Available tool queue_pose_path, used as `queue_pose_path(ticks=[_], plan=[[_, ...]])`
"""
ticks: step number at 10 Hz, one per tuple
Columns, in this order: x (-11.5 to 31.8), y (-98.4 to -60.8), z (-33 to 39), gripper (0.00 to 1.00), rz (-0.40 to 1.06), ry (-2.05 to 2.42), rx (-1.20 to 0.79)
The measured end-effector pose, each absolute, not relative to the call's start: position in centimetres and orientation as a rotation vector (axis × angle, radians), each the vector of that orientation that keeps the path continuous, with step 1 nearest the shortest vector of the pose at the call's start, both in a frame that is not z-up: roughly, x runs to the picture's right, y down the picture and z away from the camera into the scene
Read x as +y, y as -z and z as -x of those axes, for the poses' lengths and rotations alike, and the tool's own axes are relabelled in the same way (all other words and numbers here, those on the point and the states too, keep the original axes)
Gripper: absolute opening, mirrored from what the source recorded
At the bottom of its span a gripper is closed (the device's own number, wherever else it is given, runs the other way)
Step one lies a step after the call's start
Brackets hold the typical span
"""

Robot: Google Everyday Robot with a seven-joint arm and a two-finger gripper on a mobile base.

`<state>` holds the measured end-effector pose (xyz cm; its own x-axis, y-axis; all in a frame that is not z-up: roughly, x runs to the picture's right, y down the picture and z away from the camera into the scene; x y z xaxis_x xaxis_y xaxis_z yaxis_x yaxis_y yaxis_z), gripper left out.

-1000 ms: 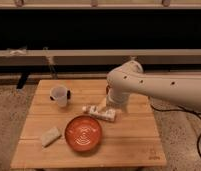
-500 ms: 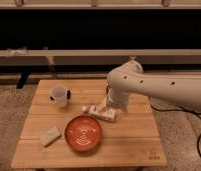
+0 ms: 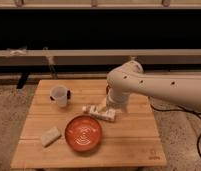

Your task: Pick up the ceramic bowl

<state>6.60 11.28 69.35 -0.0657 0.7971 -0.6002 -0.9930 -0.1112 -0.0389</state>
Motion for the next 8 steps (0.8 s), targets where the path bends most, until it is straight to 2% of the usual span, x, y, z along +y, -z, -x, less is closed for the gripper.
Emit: queue_pose_path(ticks=[8], plan=[[11.61, -69.56, -6.27, 0.8, 0.588, -1.584, 0.445]])
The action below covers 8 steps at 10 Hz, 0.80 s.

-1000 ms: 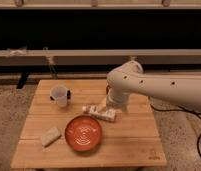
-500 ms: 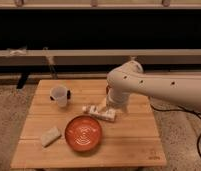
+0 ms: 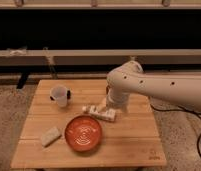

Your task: Pick up the ceramic bowl

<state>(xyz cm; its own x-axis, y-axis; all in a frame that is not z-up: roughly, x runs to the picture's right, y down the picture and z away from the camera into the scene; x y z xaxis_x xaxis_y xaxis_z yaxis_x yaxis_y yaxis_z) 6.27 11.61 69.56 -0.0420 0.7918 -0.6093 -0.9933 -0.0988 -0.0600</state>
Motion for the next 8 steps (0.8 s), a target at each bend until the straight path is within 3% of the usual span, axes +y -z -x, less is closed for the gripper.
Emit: queue_pose_path(ticks=[8], plan=[[19.9, -71.7, 0.0, 0.8, 0.756, -1.461, 0.497]])
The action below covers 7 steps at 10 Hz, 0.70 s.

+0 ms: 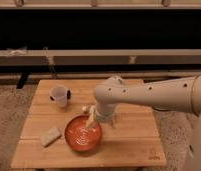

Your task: Pick up the ceramic bowl

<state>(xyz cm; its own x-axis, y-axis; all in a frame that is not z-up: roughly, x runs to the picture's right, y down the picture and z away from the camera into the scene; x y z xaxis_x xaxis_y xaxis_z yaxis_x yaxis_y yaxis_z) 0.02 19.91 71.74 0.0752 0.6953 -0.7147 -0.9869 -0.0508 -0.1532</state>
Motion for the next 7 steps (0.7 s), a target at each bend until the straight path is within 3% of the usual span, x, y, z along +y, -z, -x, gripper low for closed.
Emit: queue_pose_path(ticks=[7], plan=[[23.5, -76.8, 0.8, 0.8, 0.735, -1.459, 0.573]])
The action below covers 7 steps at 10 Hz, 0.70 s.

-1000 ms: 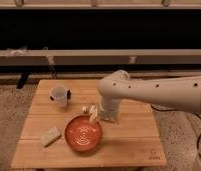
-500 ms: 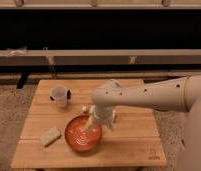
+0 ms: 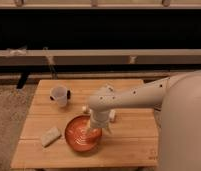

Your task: Pick up the ceramic bowl

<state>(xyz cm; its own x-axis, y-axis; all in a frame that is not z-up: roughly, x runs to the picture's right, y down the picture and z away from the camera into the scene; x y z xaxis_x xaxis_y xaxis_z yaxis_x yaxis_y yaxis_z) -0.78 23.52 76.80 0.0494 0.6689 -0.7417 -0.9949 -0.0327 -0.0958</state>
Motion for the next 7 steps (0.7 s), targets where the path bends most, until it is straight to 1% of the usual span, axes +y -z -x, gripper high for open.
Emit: queue_pose_path(ticks=[2, 5, 7], plan=[[24.0, -78.1, 0.3, 0.8, 0.738, -1.478, 0.597], [24.4, -79.1, 0.1, 0.79, 0.744, -1.486, 0.623], [24.8, -79.3, 0.3, 0.68, 0.753, -1.474, 0.633]])
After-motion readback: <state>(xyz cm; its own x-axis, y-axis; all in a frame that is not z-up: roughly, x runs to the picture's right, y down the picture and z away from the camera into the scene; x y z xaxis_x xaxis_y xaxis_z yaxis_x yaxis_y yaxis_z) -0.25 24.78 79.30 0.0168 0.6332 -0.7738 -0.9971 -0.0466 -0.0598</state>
